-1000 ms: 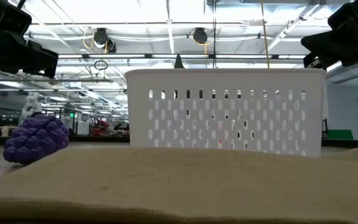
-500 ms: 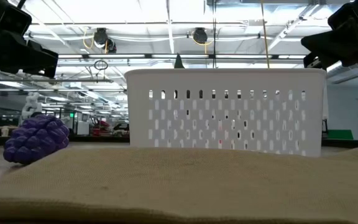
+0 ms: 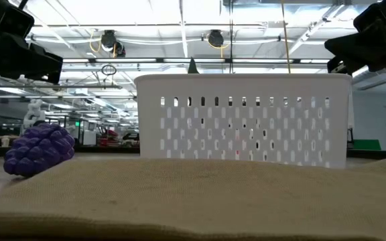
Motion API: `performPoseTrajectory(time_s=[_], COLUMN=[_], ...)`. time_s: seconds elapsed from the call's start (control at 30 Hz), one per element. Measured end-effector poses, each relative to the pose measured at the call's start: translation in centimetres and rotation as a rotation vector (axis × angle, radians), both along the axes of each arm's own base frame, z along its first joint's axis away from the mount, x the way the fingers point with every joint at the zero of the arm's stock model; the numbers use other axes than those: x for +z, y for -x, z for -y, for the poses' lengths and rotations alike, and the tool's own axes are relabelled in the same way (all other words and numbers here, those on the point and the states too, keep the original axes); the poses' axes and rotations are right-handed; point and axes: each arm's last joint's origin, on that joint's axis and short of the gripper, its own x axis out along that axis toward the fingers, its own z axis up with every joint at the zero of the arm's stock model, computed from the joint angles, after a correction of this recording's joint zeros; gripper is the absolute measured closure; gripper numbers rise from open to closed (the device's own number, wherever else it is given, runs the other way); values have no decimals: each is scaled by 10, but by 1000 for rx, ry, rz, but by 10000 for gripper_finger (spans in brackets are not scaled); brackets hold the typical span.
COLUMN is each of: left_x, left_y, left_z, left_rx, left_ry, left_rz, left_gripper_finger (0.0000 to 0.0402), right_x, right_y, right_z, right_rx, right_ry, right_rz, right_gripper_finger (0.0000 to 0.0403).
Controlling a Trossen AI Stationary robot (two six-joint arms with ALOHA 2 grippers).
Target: Pick and placing Produce into tupperware
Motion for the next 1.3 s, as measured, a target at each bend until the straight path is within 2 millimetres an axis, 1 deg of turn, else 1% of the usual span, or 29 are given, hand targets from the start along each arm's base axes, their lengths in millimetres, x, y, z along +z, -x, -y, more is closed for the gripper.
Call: performPoseTrajectory(time_s=[0.23, 0.43, 0.77, 1.0, 1.3], left_x=[0, 0, 0, 6, 20], left_y=[0, 0, 0, -1, -2], left_z=[0, 0, 0, 0, 0], left_rx=[0, -10, -9, -6, -1], left_ry=[-1, -53, -49, -34, 5], left_rz=[0, 10, 12, 70, 209], left_gripper_finger=[380, 380, 380, 380, 380], right_x=[0, 0, 0, 0, 0], right_y=[0, 0, 0, 0, 0], right_z=[0, 0, 0, 0, 0], right_rx=[0, 0, 0, 0, -1], right_ry=[0, 0, 0, 0, 20], right_rz=[0, 0, 0, 0, 4], right_gripper_finger=[403, 403, 403, 403, 403])
